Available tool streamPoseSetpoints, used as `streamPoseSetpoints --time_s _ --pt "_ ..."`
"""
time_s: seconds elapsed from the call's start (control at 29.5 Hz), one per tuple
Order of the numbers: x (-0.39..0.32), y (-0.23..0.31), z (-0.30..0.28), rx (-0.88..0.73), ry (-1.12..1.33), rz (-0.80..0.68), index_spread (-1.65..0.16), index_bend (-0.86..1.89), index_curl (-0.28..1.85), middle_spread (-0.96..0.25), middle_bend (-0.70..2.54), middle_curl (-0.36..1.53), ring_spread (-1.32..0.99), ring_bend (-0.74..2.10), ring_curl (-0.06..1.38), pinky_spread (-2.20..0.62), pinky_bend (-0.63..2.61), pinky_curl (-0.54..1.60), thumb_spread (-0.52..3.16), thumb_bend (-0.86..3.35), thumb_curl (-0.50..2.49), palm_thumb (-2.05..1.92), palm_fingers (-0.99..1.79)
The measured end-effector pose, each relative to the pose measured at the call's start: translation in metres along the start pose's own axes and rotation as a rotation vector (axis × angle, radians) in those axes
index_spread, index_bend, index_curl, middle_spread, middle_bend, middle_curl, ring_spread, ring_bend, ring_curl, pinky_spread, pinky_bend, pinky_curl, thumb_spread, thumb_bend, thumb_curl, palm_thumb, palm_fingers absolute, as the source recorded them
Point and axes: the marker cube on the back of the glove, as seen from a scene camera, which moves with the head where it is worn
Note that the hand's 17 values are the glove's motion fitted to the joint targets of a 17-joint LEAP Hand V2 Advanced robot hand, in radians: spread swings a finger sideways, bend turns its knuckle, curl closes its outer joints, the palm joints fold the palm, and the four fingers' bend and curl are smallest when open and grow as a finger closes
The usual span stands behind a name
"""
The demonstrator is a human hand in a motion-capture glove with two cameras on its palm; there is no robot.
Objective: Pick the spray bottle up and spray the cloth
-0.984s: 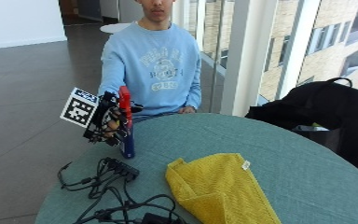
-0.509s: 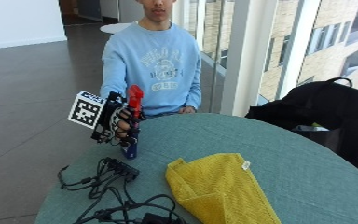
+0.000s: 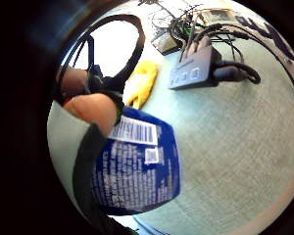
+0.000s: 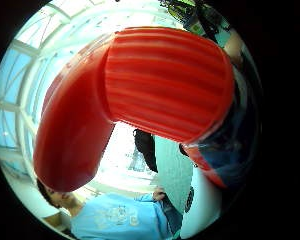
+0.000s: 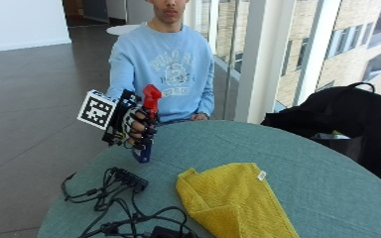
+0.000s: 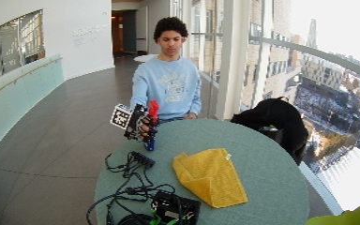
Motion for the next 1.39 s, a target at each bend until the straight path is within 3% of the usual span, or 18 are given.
streamPoseSetpoints --time_s 0.41,0.71,0.95,1.39 --pt "-0.053 -0.041 0.013 -0.190 0.167 0.003 -0.26 0.16 0.41 -0.12 0.23 0.46 -0.05 0.38 0.38 0.16 0.21 0.36 0.61 -0.03 0.62 1.07 1.14" --pt "-0.059 -0.073 0.023 -0.280 0.214 0.151 -0.25 0.18 0.44 -0.12 0.24 0.48 -0.04 0.38 0.39 0.14 0.23 0.37 0.56 -0.03 0.65 1.05 1.15" --pt "-0.051 -0.090 0.033 -0.319 0.258 0.270 -0.24 0.17 0.46 -0.12 0.24 0.49 -0.04 0.39 0.40 0.12 0.23 0.37 0.53 -0.03 0.67 1.04 1.15" --pt "-0.046 -0.089 0.053 -0.349 0.231 0.301 -0.23 0.17 0.48 -0.12 0.24 0.50 -0.04 0.39 0.40 0.11 0.24 0.38 0.51 -0.03 0.69 1.03 1.14"
